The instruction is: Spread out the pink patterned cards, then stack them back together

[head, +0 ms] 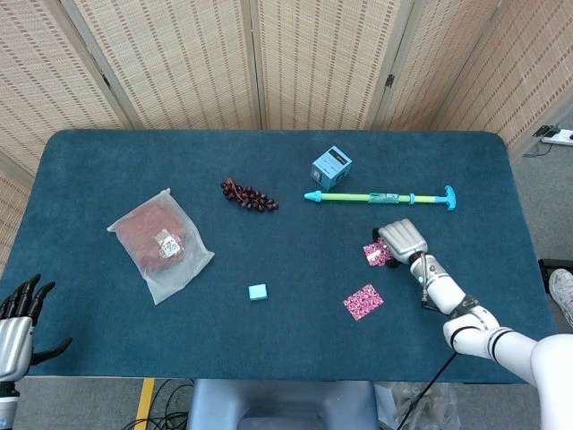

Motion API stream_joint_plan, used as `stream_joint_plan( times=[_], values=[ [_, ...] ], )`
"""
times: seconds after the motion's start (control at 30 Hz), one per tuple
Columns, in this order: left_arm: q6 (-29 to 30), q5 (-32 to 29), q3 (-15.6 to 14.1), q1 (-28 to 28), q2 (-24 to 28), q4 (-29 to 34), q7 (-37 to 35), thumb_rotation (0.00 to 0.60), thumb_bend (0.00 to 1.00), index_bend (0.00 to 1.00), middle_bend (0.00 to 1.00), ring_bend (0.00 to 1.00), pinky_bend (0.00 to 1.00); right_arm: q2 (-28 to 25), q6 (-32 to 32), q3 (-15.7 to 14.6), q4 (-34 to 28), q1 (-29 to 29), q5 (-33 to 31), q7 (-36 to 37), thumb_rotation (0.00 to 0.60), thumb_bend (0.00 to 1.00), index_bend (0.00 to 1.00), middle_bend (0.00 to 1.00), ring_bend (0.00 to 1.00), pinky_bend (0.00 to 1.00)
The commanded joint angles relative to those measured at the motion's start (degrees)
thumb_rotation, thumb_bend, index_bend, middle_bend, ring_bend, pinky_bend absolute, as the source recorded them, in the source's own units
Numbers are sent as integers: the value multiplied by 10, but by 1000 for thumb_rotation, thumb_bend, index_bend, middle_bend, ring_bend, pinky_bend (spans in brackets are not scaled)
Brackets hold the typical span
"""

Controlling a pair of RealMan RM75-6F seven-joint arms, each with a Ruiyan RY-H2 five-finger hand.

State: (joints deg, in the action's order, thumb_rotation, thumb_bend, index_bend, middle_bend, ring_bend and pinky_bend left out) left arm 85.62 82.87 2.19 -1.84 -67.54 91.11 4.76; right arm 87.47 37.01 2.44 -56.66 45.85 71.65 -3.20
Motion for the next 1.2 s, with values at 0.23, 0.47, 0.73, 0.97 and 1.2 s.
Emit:
stream_joint_plan(
  times=[0.23, 0.47, 0.73, 0.97, 1.2],
  values=[
    [0, -1, 0, -1, 1, 3, 4, 600, 184, 146, 43, 46, 151, 3, 17, -10, 32, 1, 63, 60, 600, 259, 415, 955, 1000, 1000],
    [-1, -1, 0, -1, 0, 7, 9, 600, 184, 146, 43, 46, 151, 10, 15, -15, 63, 6, 89, 92, 600, 258, 415, 954, 1000, 1000],
    [-1, -2, 0, -2, 1, 12, 16, 600, 185, 146, 43, 46, 151, 24, 19, -26, 93, 7, 117, 122, 600, 258, 415, 953, 1000, 1000],
    [-1, -2, 0, -2, 1, 15, 20, 600, 184, 146, 43, 46, 151, 31, 17, -30, 112, 8, 126, 136, 600, 259, 366, 953, 1000, 1000],
    [1, -2, -1, -1, 3, 15, 19, 600, 184, 146, 43, 46, 151, 31, 12, -29, 114, 8, 126, 135, 600, 258, 237, 953, 1000, 1000]
  ],
)
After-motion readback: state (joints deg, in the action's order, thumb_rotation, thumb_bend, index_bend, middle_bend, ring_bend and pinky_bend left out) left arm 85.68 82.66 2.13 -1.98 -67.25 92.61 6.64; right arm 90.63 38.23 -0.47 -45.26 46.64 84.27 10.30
